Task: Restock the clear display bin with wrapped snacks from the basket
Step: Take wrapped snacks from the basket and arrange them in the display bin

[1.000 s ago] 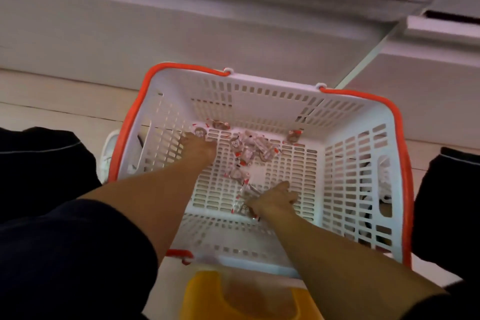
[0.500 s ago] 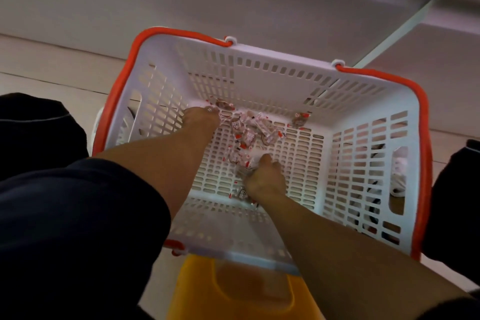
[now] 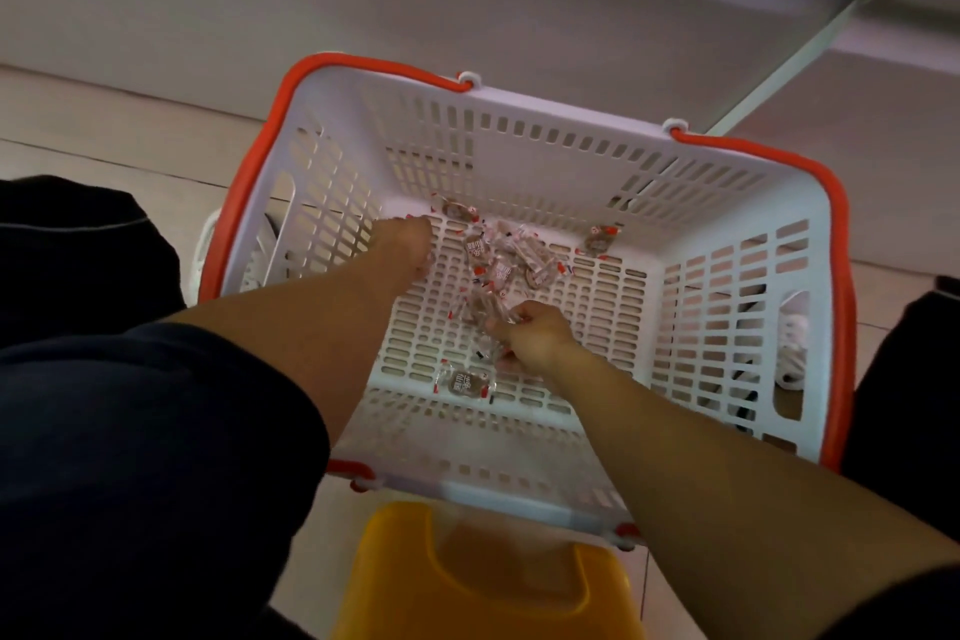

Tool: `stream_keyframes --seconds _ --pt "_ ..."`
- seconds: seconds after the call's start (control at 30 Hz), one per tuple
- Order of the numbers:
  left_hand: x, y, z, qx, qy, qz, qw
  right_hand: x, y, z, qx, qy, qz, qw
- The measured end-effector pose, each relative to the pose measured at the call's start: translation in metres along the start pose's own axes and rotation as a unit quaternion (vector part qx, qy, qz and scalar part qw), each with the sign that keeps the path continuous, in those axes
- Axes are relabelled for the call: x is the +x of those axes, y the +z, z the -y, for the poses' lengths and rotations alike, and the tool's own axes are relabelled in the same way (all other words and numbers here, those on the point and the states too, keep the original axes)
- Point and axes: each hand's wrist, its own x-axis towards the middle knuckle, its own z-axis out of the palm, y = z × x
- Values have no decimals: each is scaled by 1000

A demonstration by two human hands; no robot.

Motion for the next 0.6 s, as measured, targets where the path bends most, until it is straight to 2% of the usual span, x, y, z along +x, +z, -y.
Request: stream_keyframes --seconds 0.1,0.2,0.27,0.37,0.47,0.6 --pt "-11 -7 4 -48 -49 84 994 -7 -22 19 -21 -29 73 997" --pt "-33 -20 -3 -79 -104 272 953 -27 -47 49 -20 -46 174 983" --pt "-51 -26 -15 -64 -92 361 926 -44 -62 69 36 -59 196 978" --pt "-79 -29 -42 -74 -25 426 901 -74 -78 89 118 -85 188 971" --pt "-114 -36 -71 -91 -4 498 862 -108 -91 102 112 -114 175 971" --pt "-173 -47 -111 -53 11 538 841 -159 -105 131 87 -161 184 966"
